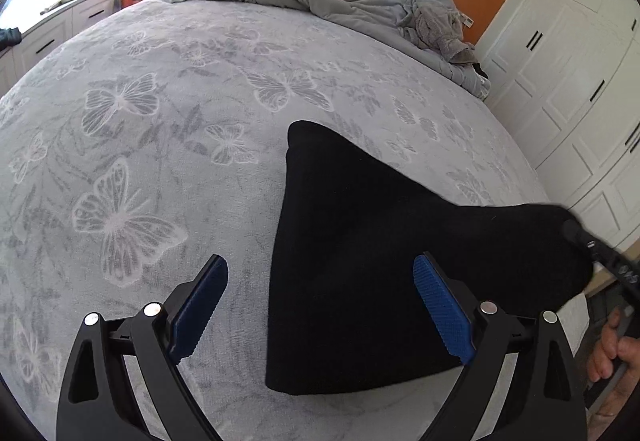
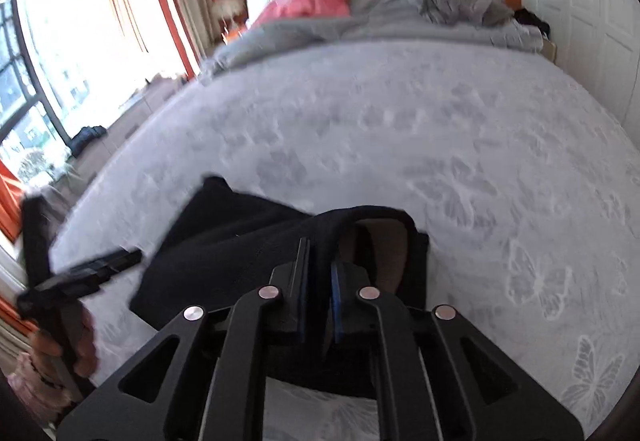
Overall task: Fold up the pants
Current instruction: 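Press the folded pants flat with the right gripper while the left gripper hovers open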
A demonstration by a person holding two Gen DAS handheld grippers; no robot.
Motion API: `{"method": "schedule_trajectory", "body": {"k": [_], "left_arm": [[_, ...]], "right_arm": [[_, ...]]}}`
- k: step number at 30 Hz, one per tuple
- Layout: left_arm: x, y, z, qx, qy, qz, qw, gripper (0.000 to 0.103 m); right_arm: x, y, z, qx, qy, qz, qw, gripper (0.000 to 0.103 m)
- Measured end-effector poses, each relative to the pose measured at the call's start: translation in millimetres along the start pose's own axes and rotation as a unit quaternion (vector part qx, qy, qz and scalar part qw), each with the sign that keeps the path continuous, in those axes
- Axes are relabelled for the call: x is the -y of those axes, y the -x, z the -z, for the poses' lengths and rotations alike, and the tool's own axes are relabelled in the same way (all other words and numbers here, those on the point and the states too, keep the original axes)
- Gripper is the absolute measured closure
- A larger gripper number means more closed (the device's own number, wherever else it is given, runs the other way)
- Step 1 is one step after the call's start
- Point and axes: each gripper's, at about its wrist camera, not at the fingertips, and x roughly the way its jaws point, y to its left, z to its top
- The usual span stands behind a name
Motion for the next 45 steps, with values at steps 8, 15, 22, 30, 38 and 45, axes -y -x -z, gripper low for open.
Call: {"method": "schedule_trajectory", "body": {"k": [8, 15, 22, 30, 38, 45], "left_arm": [[51.4, 3.5, 22.5, -0.026, -0.090, 0.073, 0.9930, 0.011], [76.6, -16.5, 41.2, -0.037, -0.168, 0.014, 0.9850, 0.011], [51.6, -31.4, 30.0, -0.042, -0.127, -0.038, 0.9903, 0.011], [15.3, -48.3, 12.2, -0.072, -0.042, -0.030, 0.9961, 0.011], [-50.7, -88.2, -3.6, -0.125, 0.144, 0.122, 0.9741, 0.072], [-79.2, -40.0, 3.8, -0.140, 0.177, 0.165, 0.9600, 0.078]], "right_arm": [[37.8, -10.3, 28.4, -0.049, -0.079, -0.011, 0.996, 0.043], [39.9, -53.6, 37.2, -0.108, -0.087, -0.020, 0.990, 0.043], [30.2, -77.3, 27.4, -0.103, -0.068, 0.005, 0.992, 0.042], [25.3, -80.1, 24.2, -0.093, -0.060, 0.019, 0.994, 0.052], [24.7, -80.9, 23.5, -0.087, -0.066, -0.005, 0.994, 0.082], [-26.1, -44.1, 15.7, -0.054, -0.047, -0.095, 0.993, 0.087]]}}
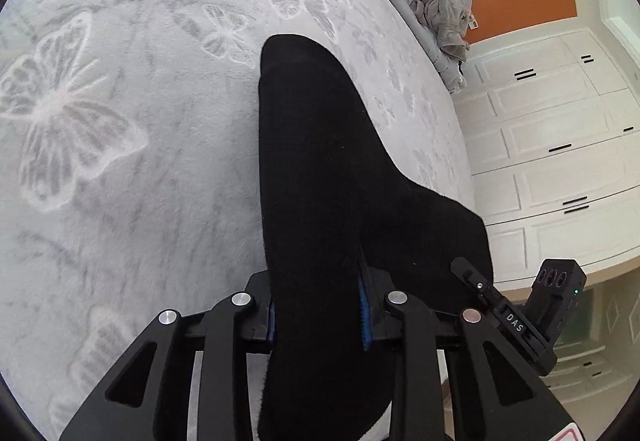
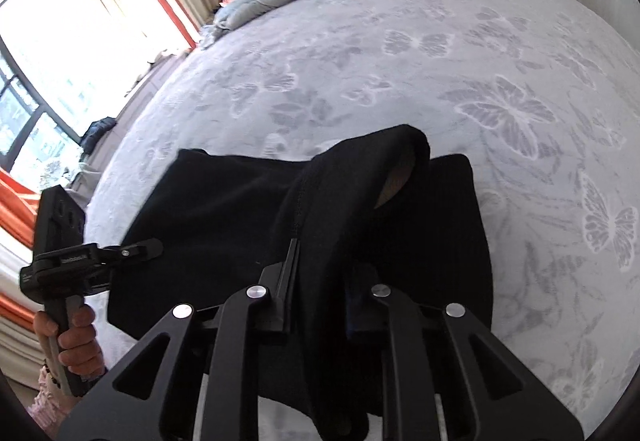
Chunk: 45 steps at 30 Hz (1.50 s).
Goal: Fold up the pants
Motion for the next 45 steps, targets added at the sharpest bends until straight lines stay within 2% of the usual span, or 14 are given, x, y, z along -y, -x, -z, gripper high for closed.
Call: {"method": "schedule_trajectory", "body": {"k": [4, 6, 9, 11, 14, 19, 21, 25, 29, 34, 37, 42, 43, 45], "left_arm": [[-25.5, 22.5, 5.3, -0.011, 0.014, -0.057, 0.9982, 0.072], [-40.2, 24.5, 9.2, -0.028, 0.018, -0.083, 0.9960, 0.060], [-31.1, 59.6, 12.8, 0.026, -0.011, -0.090, 0.9956, 0.061], [-13.4, 87.3, 17.9, 0.088, -0.067, -0.118, 0.9869, 0.041], [3.3, 106.1, 27.5, 0.137, -0.108, -0.137, 0.9751, 0.033], [18.2, 89.0, 28.5, 0.121, -0.130, -0.146, 0.9733, 0.032], [29.0, 76.8, 28.6, 0.120, -0.147, -0.165, 0.9680, 0.032], [40.6, 58.2, 38.0, 0.113, -0.163, -0.164, 0.9662, 0.031], [38.3, 25.5, 42.7, 0.088, -0.188, -0.215, 0.9543, 0.022], [28.6, -6.2, 45.4, 0.046, -0.194, -0.250, 0.9476, 0.022], [33.4, -9.5, 48.3, 0.056, -0.210, -0.264, 0.9397, 0.022], [36.9, -9.7, 51.7, 0.064, -0.221, -0.277, 0.9329, 0.022], [37.8, -8.8, 52.2, 0.067, -0.223, -0.281, 0.9308, 0.022], [37.8, -7.2, 51.3, 0.071, -0.223, -0.285, 0.9296, 0.022]], "right_arm": [[-30.4, -20.1, 19.5, -0.046, 0.050, -0.008, 0.998, 0.082], [-25.5, -42.5, 28.5, -0.083, 0.052, 0.038, 0.994, 0.072], [-5.6, -10.9, 16.4, -0.045, 0.020, 0.026, 0.998, 0.058], [17.5, 15.6, 11.9, -0.001, -0.004, 0.033, 0.999, 0.053], [55.4, 9.5, 15.4, -0.023, -0.063, 0.049, 0.996, 0.053], [53.8, -46.4, 36.4, -0.120, -0.067, 0.019, 0.990, 0.062], [35.6, -43.0, 34.2, -0.104, -0.035, 0.037, 0.993, 0.084], [9.0, 23.7, 22.8, -0.012, -0.001, 0.006, 1.000, 0.085], [52.8, -30.9, 47.0, -0.116, -0.009, 0.125, 0.985, 0.070], [28.4, 43.9, 21.4, 0.024, -0.008, 0.085, 0.996, 0.061], [22.1, 33.8, 17.6, 0.004, -0.018, 0.020, 1.000, 0.047], [14.7, -35.1, 28.5, -0.098, -0.004, 0.069, 0.993, 0.041], [8.5, -37.1, 30.9, -0.086, 0.007, 0.076, 0.993, 0.043], [1.4, -36.2, 29.3, -0.074, 0.017, 0.076, 0.994, 0.076]]}}
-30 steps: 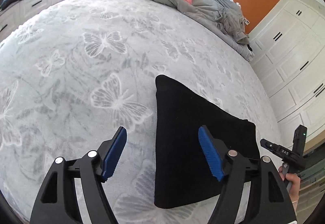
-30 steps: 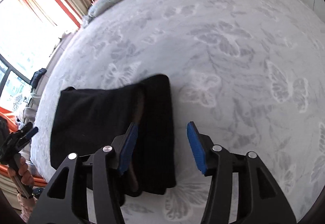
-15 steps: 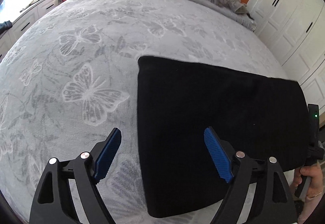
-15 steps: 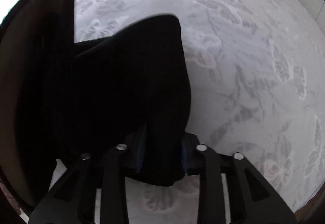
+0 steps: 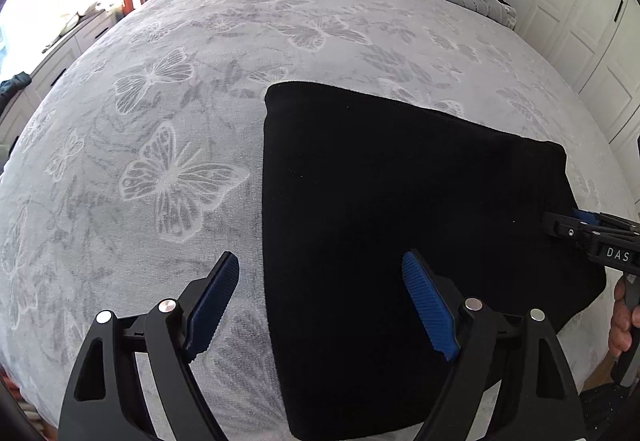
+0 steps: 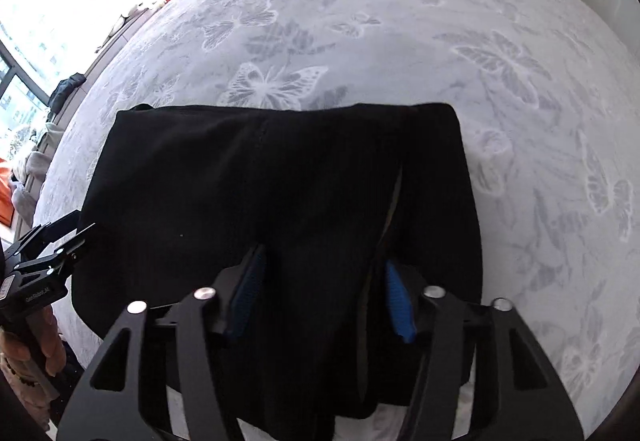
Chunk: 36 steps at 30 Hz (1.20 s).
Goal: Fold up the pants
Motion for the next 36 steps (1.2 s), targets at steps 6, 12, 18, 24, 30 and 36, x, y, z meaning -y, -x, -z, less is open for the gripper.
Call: {"method": "schedule_trajectory", "body": {"k": [6, 12, 18, 24, 30, 36], "left_arm": [[-3.5, 12.4, 0.3, 0.011, 0.000, -0.006, 0.9999, 0.022], [-19.5, 52.5, 1.7, 0.063, 0.009, 0.000, 0.9980, 0.022], [-44.5, 83.0, 1.2, 0.105, 0.033, 0.011, 0.9938, 0.016], [-42.4, 55.1, 0.5, 0.051, 0.042, 0.028, 0.9974, 0.016], [-23.0, 48.6, 0.3, 0.051, 0.020, 0.023, 0.9982, 0.016], [-13.9, 34.3, 1.0, 0.031, 0.016, 0.035, 0.9988, 0.016]], "right_arm": [[-49.3, 32.4, -11.8, 0.066, 0.020, -0.032, 0.997, 0.088], [-122.9, 123.7, -64.6, 0.153, 0.085, -0.127, 0.976, 0.088], [-72.5, 104.5, -50.1, 0.097, 0.064, -0.067, 0.991, 0.088], [4.8, 24.2, -18.0, 0.013, -0.034, -0.044, 0.998, 0.088], [5.0, 15.5, -12.4, -0.006, 0.004, -0.019, 1.000, 0.081], [15.6, 55.4, -6.1, 0.079, 0.020, 0.015, 0.997, 0.051]]}}
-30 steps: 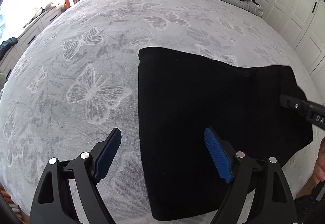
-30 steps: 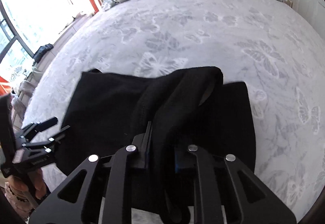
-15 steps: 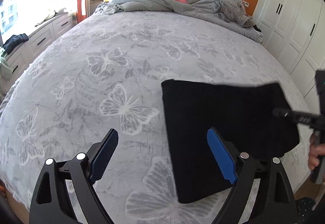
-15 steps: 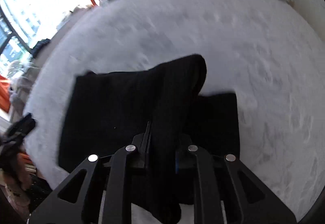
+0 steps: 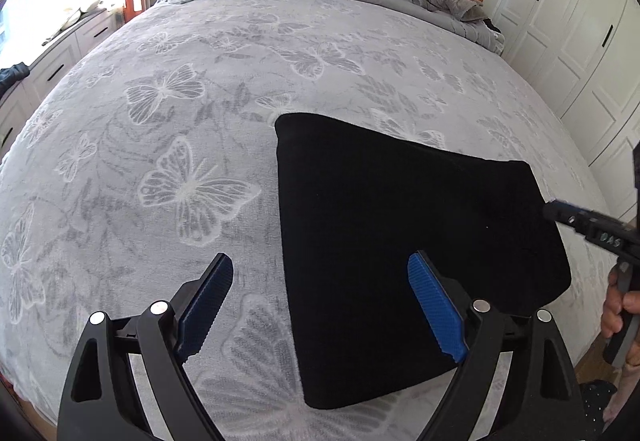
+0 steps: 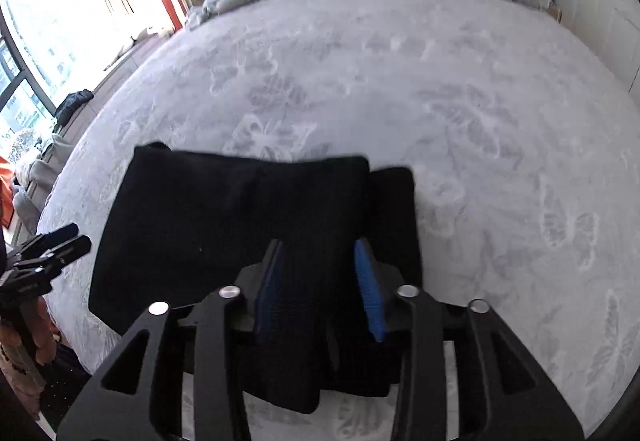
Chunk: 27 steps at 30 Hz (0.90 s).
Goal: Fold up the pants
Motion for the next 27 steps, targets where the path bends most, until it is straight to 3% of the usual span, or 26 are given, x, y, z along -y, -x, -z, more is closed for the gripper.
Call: {"method": "schedule_trajectory", "body": {"k": [2, 5, 10, 13, 15, 17, 18, 19, 20, 21, 22, 23, 25, 27], "left_arm": [[2.6, -5.1, 1.0, -0.005, -0.002, -0.004, 1.0000, 0.016], [5.3, -13.9, 2.0, -0.017, 0.004, 0.000, 0.9998, 0.016], [9.7, -32.1, 3.3, -0.042, 0.020, 0.019, 0.9988, 0.016], [10.3, -50.2, 3.4, -0.066, 0.035, 0.028, 0.9968, 0.016], [6.3, -67.8, 3.9, -0.091, 0.061, 0.052, 0.9926, 0.015], [-0.4, -76.2, 3.6, -0.090, 0.097, 0.078, 0.9882, 0.014], [-0.6, -76.3, 0.9, -0.085, 0.097, 0.087, 0.9879, 0.018], [-0.3, -74.9, -2.5, -0.081, 0.090, 0.103, 0.9872, 0.040], [-2.6, -70.9, -5.7, -0.078, 0.092, 0.107, 0.9869, 0.060], [-8.3, -63.7, -9.1, -0.073, 0.104, 0.122, 0.9844, 0.070], [-15.0, -54.3, -13.1, -0.071, 0.117, 0.147, 0.9797, 0.076], [-21.2, -43.1, -15.5, -0.066, 0.128, 0.169, 0.9751, 0.078], [-29.3, -13.7, -17.2, -0.056, 0.129, 0.200, 0.9697, 0.079], [-34.9, 16.4, -14.2, -0.040, 0.110, 0.182, 0.9762, 0.079]], "right_arm": [[15.7, 2.4, 2.9, 0.000, -0.023, 0.005, 1.000, 0.051], [36.3, -14.6, 13.2, -0.036, -0.076, -0.007, 0.996, 0.050], [46.2, -25.0, 19.9, -0.057, -0.107, -0.047, 0.992, 0.050], [47.3, -34.5, 21.8, -0.068, -0.111, -0.045, 0.990, 0.050], [47.9, -41.1, 23.4, -0.075, -0.119, -0.052, 0.989, 0.047], [48.6, -46.4, 25.3, -0.079, -0.124, -0.060, 0.987, 0.046], [48.7, -48.1, 25.9, -0.081, -0.126, -0.065, 0.987, 0.058], [49.9, -47.4, 26.2, -0.080, -0.131, -0.074, 0.985, 0.066], [49.1, -44.5, 25.3, -0.079, -0.134, -0.079, 0.985, 0.079], [45.8, -37.5, 23.5, -0.070, -0.130, -0.071, 0.986, 0.097], [42.9, -27.4, 21.5, -0.058, -0.129, -0.074, 0.987, 0.097], [38.8, -10.2, 17.8, -0.036, -0.136, -0.104, 0.985, 0.098], [25.9, 26.1, 14.1, 0.006, -0.126, -0.135, 0.983, 0.099], [14.6, 49.0, 18.6, 0.018, -0.103, -0.149, 0.983, 0.097]]}}
